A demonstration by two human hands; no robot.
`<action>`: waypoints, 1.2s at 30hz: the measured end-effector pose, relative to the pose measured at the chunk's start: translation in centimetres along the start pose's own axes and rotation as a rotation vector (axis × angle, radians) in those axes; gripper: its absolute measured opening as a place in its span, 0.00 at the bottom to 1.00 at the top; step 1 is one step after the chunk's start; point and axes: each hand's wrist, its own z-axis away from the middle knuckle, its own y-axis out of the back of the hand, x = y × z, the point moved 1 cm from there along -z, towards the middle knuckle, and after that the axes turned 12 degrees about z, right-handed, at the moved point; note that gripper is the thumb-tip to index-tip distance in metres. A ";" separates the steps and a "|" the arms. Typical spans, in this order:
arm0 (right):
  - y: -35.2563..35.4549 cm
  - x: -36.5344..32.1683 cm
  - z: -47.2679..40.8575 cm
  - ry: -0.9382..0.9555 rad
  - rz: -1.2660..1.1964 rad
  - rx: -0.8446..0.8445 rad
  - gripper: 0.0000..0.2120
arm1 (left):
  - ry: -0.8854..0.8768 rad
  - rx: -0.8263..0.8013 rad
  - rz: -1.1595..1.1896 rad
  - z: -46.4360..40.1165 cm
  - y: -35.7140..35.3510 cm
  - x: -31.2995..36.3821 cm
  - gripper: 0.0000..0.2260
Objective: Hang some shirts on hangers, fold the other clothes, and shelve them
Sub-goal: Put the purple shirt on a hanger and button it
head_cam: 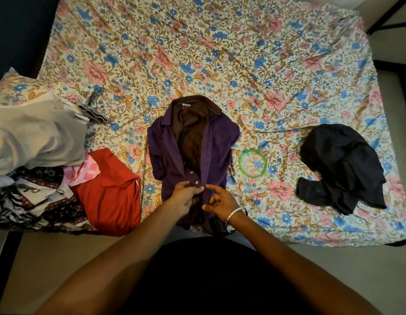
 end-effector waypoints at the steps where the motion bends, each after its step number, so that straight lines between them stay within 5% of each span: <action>1: 0.1 -0.1 0.0 -0.003 0.023 -0.002 0.30 | -0.025 -0.032 -0.054 0.1 0.1 0.0 0.26; 7: 0.6 -1.4 -1.0 -0.083 0.018 0.150 0.06 | -0.243 -0.168 -0.334 0.9 0.5 0.0 0.15; 12: 0.7 -2.0 -2.4 -0.184 0.149 0.238 0.18 | -0.305 -0.198 -0.438 1.7 0.2 0.0 0.14; 17: 0.4 -2.1 -2.4 -0.199 0.174 0.278 0.08 | -0.251 -0.143 -0.351 1.9 0.3 0.0 0.10; 23: 0.5 -2.3 -1.5 -0.153 0.201 0.290 0.07 | -0.370 -0.128 -0.422 1.7 1.0 -0.5 0.04; 26: 0.4 -2.2 -1.7 -0.179 0.068 0.304 0.04 | -0.436 -0.085 -0.481 1.3 1.2 -0.4 0.02; 31: 1.0 -2.6 -1.1 -0.315 -0.556 0.260 0.07 | -0.559 -0.026 -0.627 1.3 1.2 0.1 0.03; 36: 0.9 -1.9 -0.8 -0.333 -0.712 0.123 0.08 | -0.593 -0.041 -0.651 1.6 1.1 0.2 0.01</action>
